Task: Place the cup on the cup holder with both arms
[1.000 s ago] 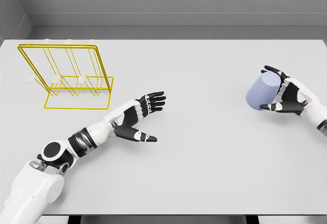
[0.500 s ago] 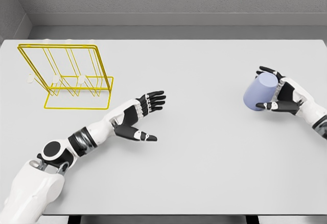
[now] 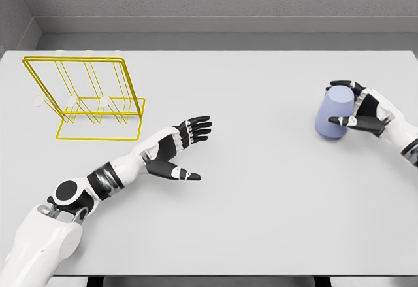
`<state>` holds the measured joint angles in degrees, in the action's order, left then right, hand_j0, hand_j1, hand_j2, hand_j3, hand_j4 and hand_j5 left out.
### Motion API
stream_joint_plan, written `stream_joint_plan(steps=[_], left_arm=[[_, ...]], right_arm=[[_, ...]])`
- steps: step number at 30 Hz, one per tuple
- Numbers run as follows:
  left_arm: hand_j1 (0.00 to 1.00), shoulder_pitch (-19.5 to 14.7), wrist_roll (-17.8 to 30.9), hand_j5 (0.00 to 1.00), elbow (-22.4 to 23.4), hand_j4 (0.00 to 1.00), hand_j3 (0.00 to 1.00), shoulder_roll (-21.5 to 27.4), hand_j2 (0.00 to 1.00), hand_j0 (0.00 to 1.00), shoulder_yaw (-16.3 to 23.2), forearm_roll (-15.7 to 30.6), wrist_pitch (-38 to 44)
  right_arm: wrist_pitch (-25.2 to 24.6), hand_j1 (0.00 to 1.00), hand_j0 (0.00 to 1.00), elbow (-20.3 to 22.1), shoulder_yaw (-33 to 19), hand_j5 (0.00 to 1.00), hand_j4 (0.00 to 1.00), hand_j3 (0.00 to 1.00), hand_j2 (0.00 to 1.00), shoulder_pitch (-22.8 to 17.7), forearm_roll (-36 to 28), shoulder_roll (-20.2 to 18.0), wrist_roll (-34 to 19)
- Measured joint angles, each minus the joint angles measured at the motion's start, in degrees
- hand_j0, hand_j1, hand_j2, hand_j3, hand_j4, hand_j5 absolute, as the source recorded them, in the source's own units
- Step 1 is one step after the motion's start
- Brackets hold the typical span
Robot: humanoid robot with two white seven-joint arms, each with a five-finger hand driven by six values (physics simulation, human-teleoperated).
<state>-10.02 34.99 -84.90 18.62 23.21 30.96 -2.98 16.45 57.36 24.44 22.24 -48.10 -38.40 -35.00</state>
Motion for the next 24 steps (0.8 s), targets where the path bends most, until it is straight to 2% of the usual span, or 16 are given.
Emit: stream_joint_plan(steps=[9, 24], left_arm=[[1.0, 0.0, 0.0, 1.0, 0.0, 1.0, 1.0, 0.1, 1.0, 1.0, -0.7, 0.0, -0.2], [1.0, 0.1, 0.0, 1.0, -0.2, 1.0, 1.0, 0.3, 1.0, 1.0, -0.9, -0.1, -2.6]], right_arm=[[1.5, 0.69, 0.69, 1.4, -0.1, 0.69, 0.69, 0.69, 0.69, 1.0, 0.0, -0.4, 0.0], [1.6, 0.7, 0.7, 9.9, 2.0, 0.7, 0.7, 0.7, 0.7, 0.5, 0.9, 1.0, 0.0]])
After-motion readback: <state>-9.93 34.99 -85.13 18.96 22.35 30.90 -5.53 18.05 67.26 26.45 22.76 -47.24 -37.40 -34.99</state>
